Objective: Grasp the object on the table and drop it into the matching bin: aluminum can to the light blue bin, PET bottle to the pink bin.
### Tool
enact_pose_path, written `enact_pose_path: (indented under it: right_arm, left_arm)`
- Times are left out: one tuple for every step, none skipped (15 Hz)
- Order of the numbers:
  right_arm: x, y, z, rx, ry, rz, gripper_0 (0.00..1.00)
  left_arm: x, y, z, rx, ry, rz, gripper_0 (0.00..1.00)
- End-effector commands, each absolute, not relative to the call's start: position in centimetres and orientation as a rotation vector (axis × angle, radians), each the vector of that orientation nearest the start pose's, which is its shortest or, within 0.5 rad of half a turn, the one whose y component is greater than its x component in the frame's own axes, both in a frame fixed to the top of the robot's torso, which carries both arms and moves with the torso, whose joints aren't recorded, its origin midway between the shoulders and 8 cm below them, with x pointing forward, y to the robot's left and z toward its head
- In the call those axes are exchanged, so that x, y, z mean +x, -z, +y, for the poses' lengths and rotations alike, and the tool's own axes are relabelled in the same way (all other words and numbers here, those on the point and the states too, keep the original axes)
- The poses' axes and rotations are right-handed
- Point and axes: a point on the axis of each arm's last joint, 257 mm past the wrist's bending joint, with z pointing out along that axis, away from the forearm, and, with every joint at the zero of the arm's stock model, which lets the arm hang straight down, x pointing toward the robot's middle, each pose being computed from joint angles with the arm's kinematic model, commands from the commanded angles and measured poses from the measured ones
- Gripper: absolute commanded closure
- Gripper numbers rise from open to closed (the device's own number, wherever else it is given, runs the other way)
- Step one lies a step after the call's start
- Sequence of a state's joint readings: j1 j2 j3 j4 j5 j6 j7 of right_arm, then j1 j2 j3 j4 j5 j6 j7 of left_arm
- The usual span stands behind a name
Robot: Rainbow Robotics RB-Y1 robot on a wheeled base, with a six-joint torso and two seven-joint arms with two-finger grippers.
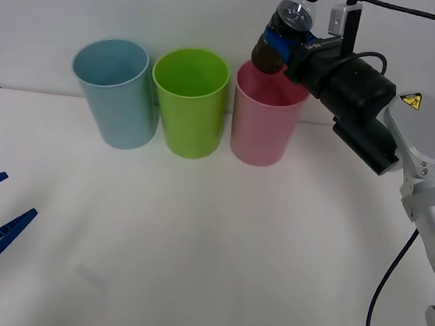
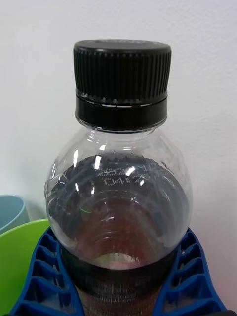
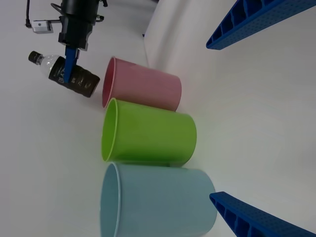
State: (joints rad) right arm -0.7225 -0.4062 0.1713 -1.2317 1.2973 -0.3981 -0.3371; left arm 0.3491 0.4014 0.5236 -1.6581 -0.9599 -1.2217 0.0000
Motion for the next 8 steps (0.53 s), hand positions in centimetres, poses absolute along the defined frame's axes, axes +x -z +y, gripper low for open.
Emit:
enact_pose_path:
  right_arm:
    - [65.3,0.0,-8.6,-0.469,-0.536,1.339,0.0]
    - [65.4,-0.1,-8.8,-0.47,-0.531,1.339,0.0]
    - [65.4,0.0,-8.9,-0.472,-0.529,1.339,0.0]
    - [65.4,-0.1,-9.0,-0.473,-0.525,1.339,0.0]
    - [65.4,-0.1,-9.1,-0.472,-0.523,1.339,0.0]
    - [65.4,0.0,-9.2,-0.472,-0.523,1.341,0.0]
    - [65.4,-0.1,-9.5,-0.472,-0.522,1.341,0.0]
    - [65.4,0.0,-9.7,-0.471,-0.525,1.343,0.0]
  left_arm:
    - [34.2,16.9,33.0,0.465,0.567,1.441,0.0]
    - [34.2,16.9,33.0,0.465,0.567,1.441,0.0]
    - [34.2,16.9,33.0,0.465,0.567,1.441,0.0]
    - [34.2,16.9,33.0,0.465,0.567,1.441,0.0]
    - [34.2,16.9,33.0,0.465,0.567,1.441,0.0]
    - [34.2,16.9,33.0,0.465,0.567,1.441,0.0]
    - [34.2,16.9,33.0,0.465,0.567,1.441,0.0]
    - [34.2,16.9,33.0,0.465,0.567,1.441,0.0]
